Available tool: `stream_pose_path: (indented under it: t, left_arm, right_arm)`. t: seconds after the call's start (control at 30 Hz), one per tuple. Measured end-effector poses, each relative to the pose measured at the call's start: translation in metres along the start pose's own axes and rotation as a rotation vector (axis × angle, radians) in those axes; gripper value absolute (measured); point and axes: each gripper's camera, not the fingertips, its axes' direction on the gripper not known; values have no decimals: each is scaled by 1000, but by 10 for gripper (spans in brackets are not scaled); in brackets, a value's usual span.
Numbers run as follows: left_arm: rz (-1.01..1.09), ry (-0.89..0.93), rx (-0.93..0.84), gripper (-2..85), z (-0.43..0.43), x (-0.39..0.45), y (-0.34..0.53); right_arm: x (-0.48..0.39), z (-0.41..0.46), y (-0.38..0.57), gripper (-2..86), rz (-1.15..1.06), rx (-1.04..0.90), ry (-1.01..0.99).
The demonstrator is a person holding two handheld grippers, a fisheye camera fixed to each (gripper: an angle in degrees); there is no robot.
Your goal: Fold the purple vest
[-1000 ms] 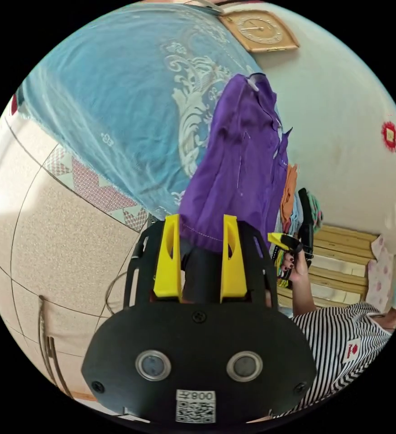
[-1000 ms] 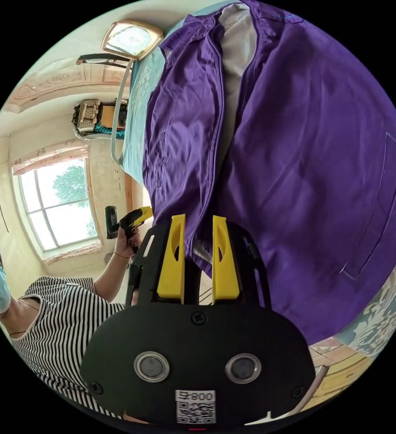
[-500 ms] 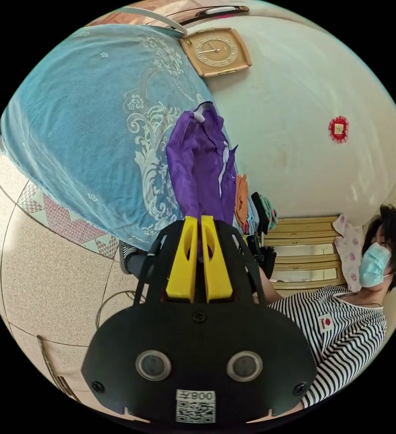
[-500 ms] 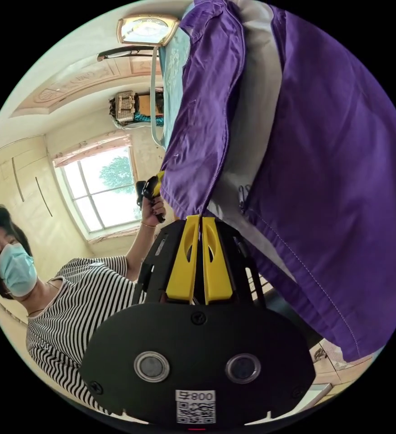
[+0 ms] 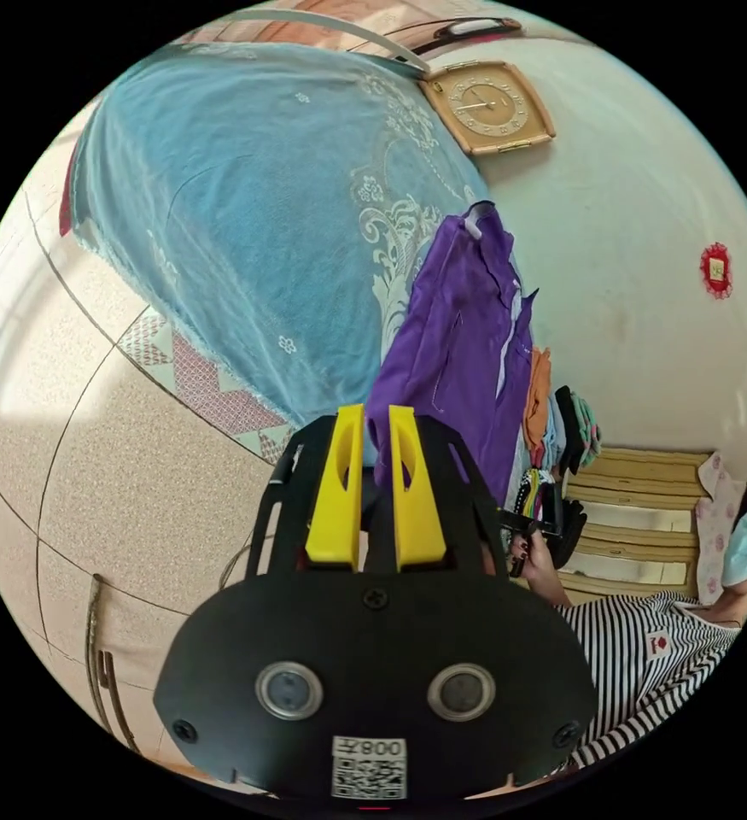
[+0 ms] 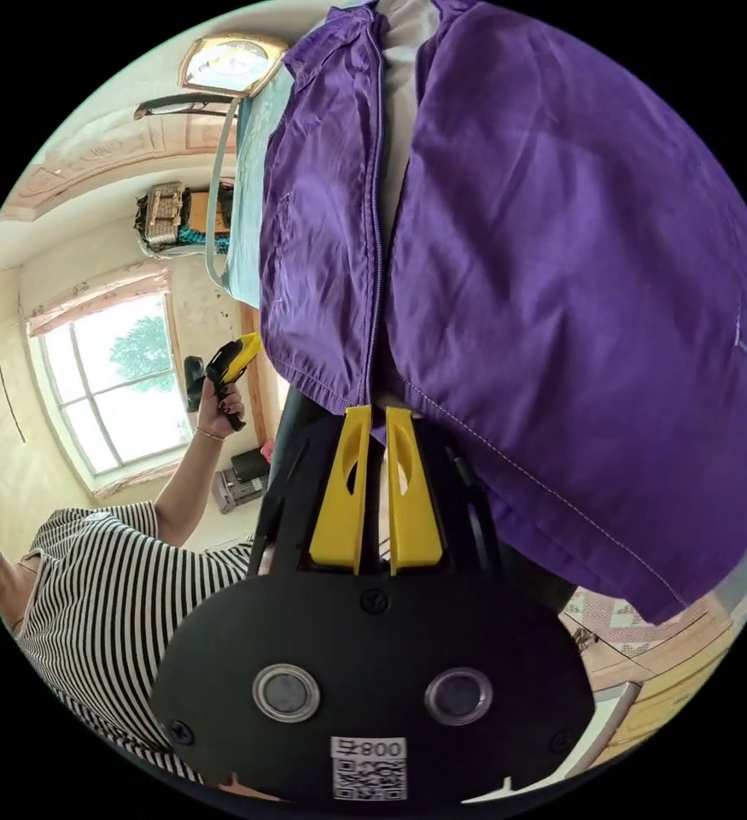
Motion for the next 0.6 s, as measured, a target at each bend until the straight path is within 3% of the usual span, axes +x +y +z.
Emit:
stream_pose_path:
  t: [0.17,0.3,0.4,0.6]
  left_arm:
    - [216,-85,12,61,13,77,-13]
    - [480,-1,-141,67,77,165,-31]
    - [623,58,-261,73,137,225,-48]
    - [812,-14,-417,80,238,324,-86]
  right_arm:
    - [-63,-24,24,74,-95,85,244]
    - [-121,-13,37,79,-243,103,526]
    - [-156,12,40,78,-357,57,620]
    - [-202,52,62,51,-566,16,911]
